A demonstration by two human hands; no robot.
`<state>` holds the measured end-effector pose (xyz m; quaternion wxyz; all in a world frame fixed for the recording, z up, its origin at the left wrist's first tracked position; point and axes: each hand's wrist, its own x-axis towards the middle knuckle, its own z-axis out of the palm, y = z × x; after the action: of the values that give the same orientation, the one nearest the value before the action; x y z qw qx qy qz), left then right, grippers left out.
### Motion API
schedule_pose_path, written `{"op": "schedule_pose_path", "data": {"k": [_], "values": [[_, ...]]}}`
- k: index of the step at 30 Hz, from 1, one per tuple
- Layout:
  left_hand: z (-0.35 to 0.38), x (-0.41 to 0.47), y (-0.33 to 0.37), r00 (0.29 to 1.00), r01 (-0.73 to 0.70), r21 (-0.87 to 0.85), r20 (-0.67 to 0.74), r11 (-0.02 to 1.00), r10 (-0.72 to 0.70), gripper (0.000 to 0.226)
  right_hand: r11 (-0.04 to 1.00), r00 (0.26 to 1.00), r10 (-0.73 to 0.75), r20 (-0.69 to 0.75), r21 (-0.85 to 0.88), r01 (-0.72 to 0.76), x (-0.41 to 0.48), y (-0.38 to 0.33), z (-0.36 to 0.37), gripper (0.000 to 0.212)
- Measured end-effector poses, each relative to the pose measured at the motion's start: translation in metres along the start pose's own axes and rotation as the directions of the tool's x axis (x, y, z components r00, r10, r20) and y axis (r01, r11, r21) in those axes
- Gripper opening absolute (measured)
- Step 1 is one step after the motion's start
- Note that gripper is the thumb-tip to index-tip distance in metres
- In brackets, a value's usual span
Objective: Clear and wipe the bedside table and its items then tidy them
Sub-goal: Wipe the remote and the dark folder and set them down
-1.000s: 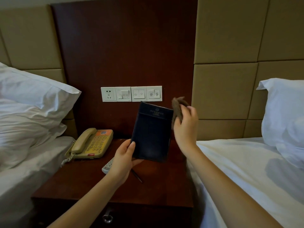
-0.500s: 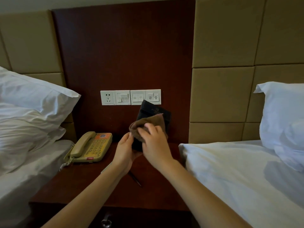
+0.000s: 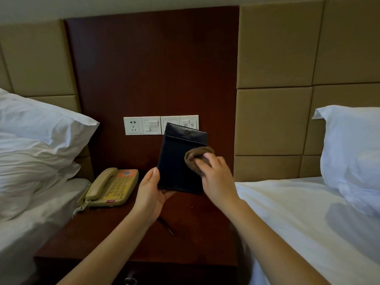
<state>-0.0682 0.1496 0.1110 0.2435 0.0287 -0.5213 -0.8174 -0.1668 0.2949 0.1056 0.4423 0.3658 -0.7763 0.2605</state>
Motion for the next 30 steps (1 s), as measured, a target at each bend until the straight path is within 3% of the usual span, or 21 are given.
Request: {"op": "schedule_pose_path", "data": {"k": [3,5,9,11,15,23,25,30], "values": [[0.005,-0.001,0.0,1.0,-0.015,0.035,0.016,0.999,0.014,0.031,0.993,0.993,0.113,-0.024,-0.026,-0.114,0.011,-0.002,-0.003,0.04],[0.007,0.001,0.001,0.999,-0.037,0.052,0.01,0.998,0.037,0.031,0.993,0.993,0.107,-0.058,-0.041,-0.11,0.005,-0.018,0.0,0.042],[0.012,0.003,0.005,0.999,0.002,0.042,-0.043,0.999,0.0,0.031,0.982,0.981,-0.188,0.042,0.003,0.188,-0.026,-0.062,0.011,0.034],[0.011,-0.002,0.008,1.0,0.004,0.046,-0.027,0.999,-0.003,0.032,0.974,0.972,-0.228,0.059,0.01,0.227,-0.018,-0.056,0.012,0.032],[0.012,-0.017,-0.004,0.999,-0.008,0.146,0.041,0.989,0.002,0.032,0.998,0.999,0.028,0.036,-0.063,-0.026,0.023,-0.027,0.009,0.04],[0.019,-0.017,-0.01,0.998,-0.04,0.231,0.054,0.972,0.028,0.029,0.994,0.982,-0.101,0.161,-0.027,0.107,0.025,-0.051,0.005,0.039],[0.019,-0.019,-0.012,0.998,-0.057,0.295,0.036,0.954,0.049,0.028,0.998,0.979,-0.032,0.2,-0.039,0.04,0.033,-0.038,0.002,0.04],[0.021,-0.019,-0.014,0.987,-0.14,0.393,-0.021,0.909,0.161,0.029,0.99,0.986,0.129,0.106,-0.065,-0.123,0.017,-0.037,0.003,0.039]]}}
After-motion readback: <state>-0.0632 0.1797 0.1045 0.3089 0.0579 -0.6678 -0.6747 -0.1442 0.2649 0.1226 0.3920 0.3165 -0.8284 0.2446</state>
